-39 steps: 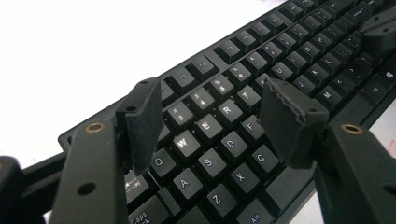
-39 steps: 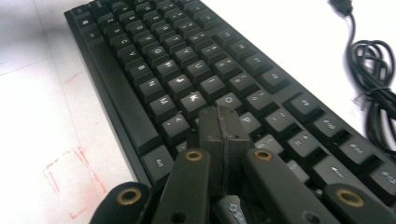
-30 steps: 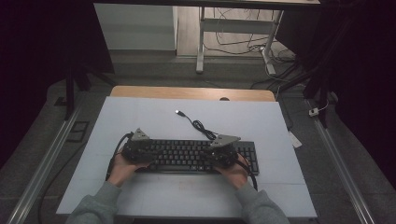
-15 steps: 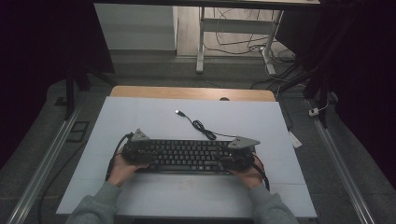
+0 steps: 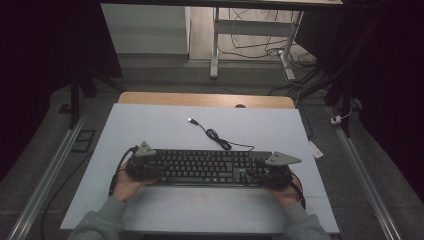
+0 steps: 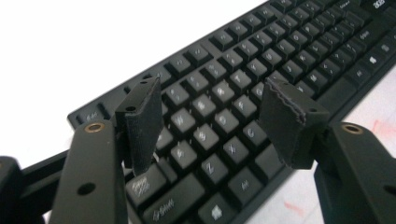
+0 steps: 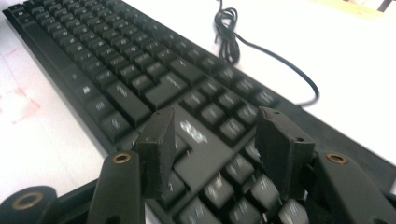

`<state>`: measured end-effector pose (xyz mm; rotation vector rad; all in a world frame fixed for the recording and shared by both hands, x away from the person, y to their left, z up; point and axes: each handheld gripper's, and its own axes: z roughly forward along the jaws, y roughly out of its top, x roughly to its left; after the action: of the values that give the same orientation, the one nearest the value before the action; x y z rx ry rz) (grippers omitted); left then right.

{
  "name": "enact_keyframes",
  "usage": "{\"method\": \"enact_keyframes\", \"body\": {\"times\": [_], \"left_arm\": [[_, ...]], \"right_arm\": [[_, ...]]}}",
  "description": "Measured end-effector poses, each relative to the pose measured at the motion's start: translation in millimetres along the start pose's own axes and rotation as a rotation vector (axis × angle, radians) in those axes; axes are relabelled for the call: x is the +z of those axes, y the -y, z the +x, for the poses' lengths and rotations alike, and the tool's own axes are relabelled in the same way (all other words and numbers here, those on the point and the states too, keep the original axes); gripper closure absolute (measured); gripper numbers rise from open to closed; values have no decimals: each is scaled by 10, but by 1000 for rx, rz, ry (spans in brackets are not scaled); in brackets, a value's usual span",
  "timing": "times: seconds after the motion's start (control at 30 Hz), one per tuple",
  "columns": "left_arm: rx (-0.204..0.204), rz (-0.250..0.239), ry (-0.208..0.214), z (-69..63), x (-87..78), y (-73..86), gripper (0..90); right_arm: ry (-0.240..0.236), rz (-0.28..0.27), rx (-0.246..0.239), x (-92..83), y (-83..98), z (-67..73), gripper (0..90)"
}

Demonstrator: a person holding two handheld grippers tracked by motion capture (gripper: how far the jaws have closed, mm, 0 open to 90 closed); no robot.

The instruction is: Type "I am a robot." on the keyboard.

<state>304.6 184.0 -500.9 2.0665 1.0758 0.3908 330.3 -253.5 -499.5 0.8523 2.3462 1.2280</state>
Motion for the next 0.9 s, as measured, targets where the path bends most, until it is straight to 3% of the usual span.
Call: {"method": "enact_keyframes", "body": {"times": [0.17,0.33,0.5,0.9], "left_arm": [[-33,-12,14,5,-103,130,394],[-37,-16,14,-37,-217,284,395],[-34,-19,17,-96,-304,411,394],[-36,-23,8,-99,-316,466,394]], "right_arm": [[12,-10,-3,-174,129,-13,478],[17,-16,-27,-340,239,-11,476],[27,-9,-14,-427,312,-39,475],[27,-6,-4,-508,401,-80,473]]}}
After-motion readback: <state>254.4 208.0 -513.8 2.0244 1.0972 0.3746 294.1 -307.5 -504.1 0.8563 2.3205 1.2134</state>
